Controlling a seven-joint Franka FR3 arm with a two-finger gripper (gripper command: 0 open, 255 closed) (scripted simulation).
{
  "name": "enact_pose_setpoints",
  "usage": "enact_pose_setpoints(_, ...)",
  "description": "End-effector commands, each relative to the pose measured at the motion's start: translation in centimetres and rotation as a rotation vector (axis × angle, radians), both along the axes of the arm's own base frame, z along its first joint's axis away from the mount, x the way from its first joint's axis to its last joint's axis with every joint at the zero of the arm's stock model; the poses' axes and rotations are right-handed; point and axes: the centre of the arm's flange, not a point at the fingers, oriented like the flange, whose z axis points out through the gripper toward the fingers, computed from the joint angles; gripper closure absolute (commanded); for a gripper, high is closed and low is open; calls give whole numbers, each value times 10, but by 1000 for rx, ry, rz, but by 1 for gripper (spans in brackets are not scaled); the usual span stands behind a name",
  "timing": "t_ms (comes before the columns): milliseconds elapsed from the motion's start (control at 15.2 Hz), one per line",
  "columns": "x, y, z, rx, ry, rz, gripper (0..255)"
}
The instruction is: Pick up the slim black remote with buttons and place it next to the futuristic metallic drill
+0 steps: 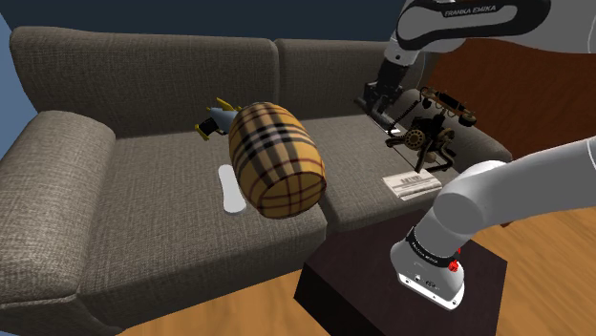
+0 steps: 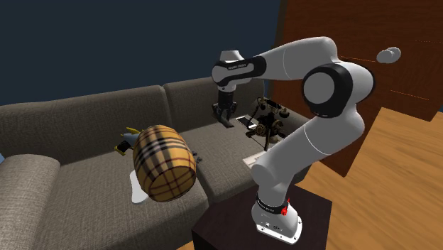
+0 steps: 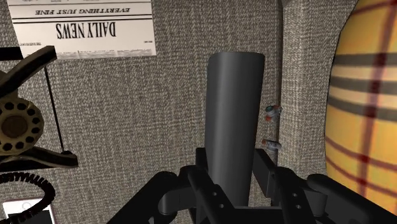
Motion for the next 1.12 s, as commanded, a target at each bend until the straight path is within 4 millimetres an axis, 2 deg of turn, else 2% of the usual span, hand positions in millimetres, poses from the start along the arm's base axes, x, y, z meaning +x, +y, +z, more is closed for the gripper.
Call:
enact_pose_setpoints(0, 23, 8, 2, 0, 0, 0, 255)
enact_pose_setpoints(1056, 222, 78, 2, 0, 0, 0, 255)
